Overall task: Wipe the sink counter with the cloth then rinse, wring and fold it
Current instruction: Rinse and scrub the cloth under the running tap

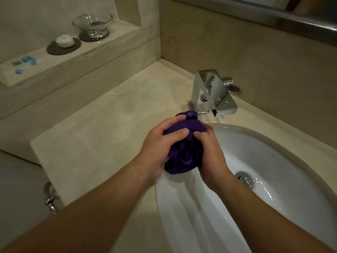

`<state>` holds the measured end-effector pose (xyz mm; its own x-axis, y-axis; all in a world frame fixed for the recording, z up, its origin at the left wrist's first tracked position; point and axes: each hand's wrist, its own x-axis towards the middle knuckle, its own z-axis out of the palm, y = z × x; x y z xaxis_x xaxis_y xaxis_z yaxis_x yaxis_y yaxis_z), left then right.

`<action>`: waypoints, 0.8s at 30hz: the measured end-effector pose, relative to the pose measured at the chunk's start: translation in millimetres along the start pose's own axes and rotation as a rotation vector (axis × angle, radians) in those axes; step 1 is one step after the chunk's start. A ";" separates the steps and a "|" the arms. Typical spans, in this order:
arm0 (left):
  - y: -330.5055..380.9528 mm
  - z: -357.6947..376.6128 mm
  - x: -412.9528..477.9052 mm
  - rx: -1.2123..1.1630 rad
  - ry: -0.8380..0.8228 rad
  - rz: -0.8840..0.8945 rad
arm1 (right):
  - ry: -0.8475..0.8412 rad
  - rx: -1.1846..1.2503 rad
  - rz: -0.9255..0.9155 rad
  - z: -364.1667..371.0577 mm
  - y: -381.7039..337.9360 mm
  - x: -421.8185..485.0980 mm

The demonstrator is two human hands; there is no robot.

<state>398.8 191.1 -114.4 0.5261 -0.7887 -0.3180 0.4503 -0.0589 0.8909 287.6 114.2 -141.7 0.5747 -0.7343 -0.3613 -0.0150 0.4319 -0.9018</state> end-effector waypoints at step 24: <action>-127.7 18.3 27.9 1.379 0.052 0.194 | 0.312 -0.517 -0.293 -92.4 -56.4 60.1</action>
<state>342.7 165.4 -231.1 0.5372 -0.8320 -0.1382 -0.6820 -0.5249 0.5093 247.4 -2.7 -134.4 0.3523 -0.9336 -0.0660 -0.3289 -0.0575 -0.9426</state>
